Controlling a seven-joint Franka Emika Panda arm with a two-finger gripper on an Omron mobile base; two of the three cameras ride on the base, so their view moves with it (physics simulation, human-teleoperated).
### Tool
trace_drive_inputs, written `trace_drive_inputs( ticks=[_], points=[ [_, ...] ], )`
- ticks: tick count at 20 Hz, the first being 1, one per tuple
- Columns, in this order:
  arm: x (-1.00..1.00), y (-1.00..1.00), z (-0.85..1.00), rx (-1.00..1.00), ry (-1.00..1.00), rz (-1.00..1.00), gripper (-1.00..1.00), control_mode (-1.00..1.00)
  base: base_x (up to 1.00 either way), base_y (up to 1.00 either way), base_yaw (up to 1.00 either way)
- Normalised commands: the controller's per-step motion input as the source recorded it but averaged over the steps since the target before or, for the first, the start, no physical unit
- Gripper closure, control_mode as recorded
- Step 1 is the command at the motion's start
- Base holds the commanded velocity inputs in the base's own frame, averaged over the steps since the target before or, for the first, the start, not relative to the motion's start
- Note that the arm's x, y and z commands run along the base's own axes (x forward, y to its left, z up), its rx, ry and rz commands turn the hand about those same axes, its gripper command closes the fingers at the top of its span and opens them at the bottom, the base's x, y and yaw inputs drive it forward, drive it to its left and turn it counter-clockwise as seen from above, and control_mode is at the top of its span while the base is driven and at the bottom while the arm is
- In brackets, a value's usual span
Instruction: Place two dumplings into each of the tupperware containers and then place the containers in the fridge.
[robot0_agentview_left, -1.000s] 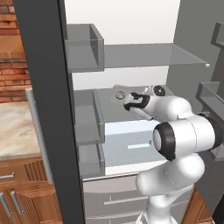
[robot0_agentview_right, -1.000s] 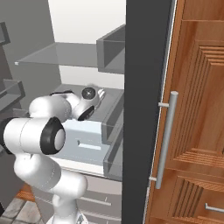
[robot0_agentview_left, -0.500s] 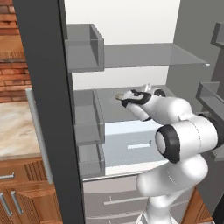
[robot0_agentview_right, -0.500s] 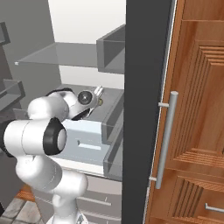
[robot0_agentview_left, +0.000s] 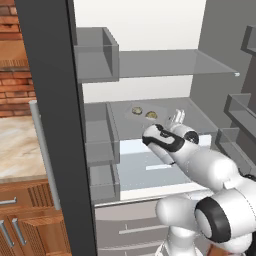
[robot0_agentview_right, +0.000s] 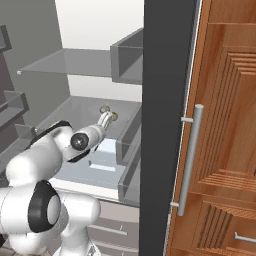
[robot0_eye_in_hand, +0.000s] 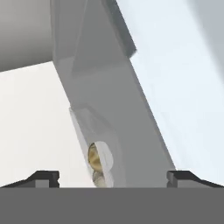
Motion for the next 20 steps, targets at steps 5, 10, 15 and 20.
trace_drive_inputs(
  ticks=[5, 10, 15, 20],
  points=[
    [-0.55, 0.0, 1.0, -0.07, 0.22, -0.07, -1.0, -1.0, 0.0, 0.0, 0.0],
    [-0.21, 0.0, 1.0, -0.04, 0.31, -0.01, -1.0, -1.0, 0.0, 0.0, 0.0],
    [-0.13, 0.0, 1.0, -0.02, 0.42, 0.0, -1.0, -1.0, 0.0, 0.0, 0.0],
    [-0.23, 0.0, 1.0, -0.04, 0.51, 0.0, -1.0, -1.0, 0.0, 0.0, 0.0]
  ],
)
